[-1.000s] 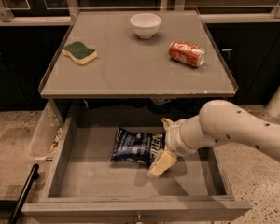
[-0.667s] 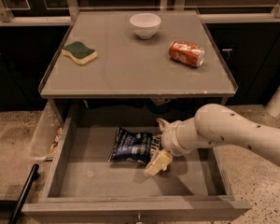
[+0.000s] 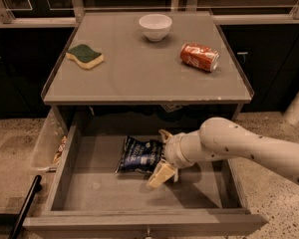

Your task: Pick blue chip bag from top drawer and place on counter

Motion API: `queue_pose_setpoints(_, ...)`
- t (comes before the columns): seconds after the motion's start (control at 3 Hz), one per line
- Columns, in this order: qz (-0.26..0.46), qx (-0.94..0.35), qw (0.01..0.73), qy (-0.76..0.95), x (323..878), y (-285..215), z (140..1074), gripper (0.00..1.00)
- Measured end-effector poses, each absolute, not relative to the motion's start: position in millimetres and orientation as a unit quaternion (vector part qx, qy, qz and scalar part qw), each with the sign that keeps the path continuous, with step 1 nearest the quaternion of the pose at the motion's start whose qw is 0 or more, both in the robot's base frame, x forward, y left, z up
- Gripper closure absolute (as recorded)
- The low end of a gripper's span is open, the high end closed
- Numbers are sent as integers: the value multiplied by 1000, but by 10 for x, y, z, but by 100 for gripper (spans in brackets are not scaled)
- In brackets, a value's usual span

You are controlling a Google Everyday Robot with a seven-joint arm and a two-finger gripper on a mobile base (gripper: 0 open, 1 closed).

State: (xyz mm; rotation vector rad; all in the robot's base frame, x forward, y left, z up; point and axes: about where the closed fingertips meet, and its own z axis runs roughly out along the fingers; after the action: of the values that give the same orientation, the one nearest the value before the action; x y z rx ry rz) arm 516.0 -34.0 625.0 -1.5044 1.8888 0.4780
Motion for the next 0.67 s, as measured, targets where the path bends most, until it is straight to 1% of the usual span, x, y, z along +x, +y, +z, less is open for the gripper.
queue_pose_setpoints(0.33,206,-582,334,712,5168,-151,6147,0)
queue_pose_setpoints(0.67,206,-582,333,712,5166,-149,6138,19)
